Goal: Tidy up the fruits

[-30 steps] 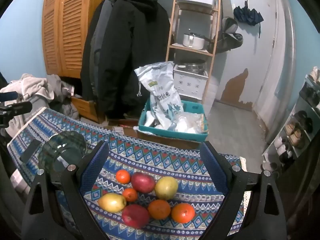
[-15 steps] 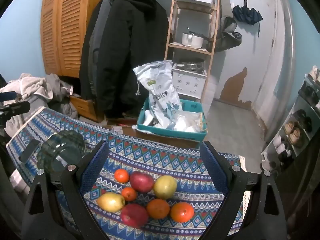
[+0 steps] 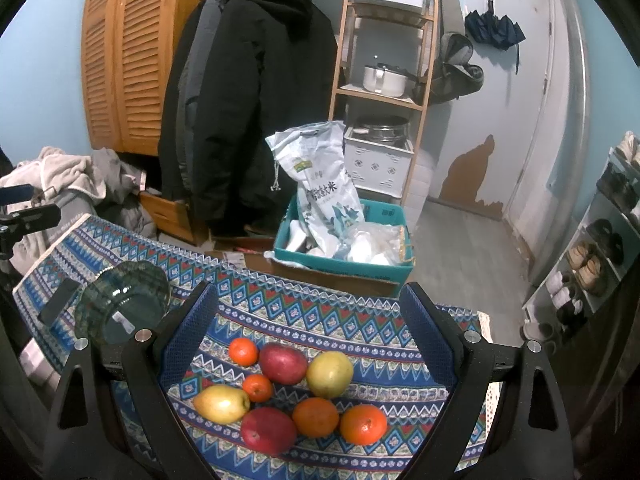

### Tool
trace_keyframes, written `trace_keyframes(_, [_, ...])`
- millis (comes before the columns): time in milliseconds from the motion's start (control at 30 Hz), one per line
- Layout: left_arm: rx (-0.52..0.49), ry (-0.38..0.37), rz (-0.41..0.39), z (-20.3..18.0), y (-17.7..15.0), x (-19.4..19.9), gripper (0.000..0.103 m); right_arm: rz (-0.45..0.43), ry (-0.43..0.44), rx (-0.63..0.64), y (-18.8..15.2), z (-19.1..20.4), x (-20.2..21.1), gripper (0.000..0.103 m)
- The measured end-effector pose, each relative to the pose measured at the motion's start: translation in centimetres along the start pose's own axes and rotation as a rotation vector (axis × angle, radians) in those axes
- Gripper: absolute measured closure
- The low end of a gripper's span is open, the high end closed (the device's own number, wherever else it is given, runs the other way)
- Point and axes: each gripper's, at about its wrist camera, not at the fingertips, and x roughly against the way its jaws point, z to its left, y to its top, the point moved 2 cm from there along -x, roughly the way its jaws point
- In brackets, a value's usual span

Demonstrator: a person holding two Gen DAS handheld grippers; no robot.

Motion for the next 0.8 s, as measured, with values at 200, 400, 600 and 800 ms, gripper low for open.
trace_keyframes(200, [-0.008, 0.002, -0.004, -0.20, -0.22, 0.01, 0.001, 0.000, 0.001, -0.001, -0.11, -0.01, -0.02, 0.012])
trace_keyframes(400, [-0.008, 0.002, -0.007, -0.25, -0.13, -0.05, 0.001, 0.000, 0.000, 0.000, -0.13, 0.03, -0.05, 0.012])
trace_keyframes(600, [-0.007, 0.001, -0.008, -0.24, -0.11, -0.05, 0.001, 0.003, -0.003, 0.000, -0.33, -0.03, -0.17, 0.012])
trace_keyframes(800, [-0.004, -0.003, -0.004, -0.23, -0.17, -0.15, 0.001, 0.003, -0.002, -0.003, -0.38, -0.17, -0.11, 0.012])
